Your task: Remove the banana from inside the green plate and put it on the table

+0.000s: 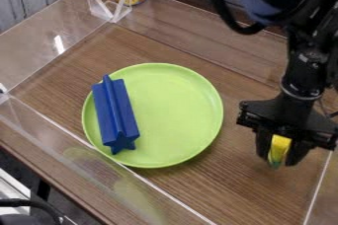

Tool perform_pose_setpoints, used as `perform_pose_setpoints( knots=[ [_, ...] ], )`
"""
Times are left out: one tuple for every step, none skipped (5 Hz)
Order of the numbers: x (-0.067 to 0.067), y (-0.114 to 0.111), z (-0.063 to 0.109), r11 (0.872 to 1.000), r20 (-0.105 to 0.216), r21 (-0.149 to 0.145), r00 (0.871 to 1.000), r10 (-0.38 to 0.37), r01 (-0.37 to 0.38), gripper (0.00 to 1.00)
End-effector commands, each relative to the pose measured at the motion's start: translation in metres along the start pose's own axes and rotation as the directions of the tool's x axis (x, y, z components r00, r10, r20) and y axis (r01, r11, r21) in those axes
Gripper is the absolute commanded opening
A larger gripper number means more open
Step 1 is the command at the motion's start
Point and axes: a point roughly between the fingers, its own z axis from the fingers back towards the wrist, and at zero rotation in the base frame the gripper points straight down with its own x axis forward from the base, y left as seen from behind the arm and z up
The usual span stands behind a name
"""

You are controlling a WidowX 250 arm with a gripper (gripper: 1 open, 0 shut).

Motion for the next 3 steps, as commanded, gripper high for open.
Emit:
perform_pose_setpoints(
  knots=[
    [0.013,-0.005,0.009,1.0,0.02,-0.02,1.0,-0.023,0.024,1.0],
    [0.02,-0.005,0.018,0.999,0.004,-0.022,0.999,-0.049,0.049,1.0],
    [0.018,0.017,0.032,0.999,-0.011,-0.021,0.999,-0.039,0.038,1.0]
  ],
)
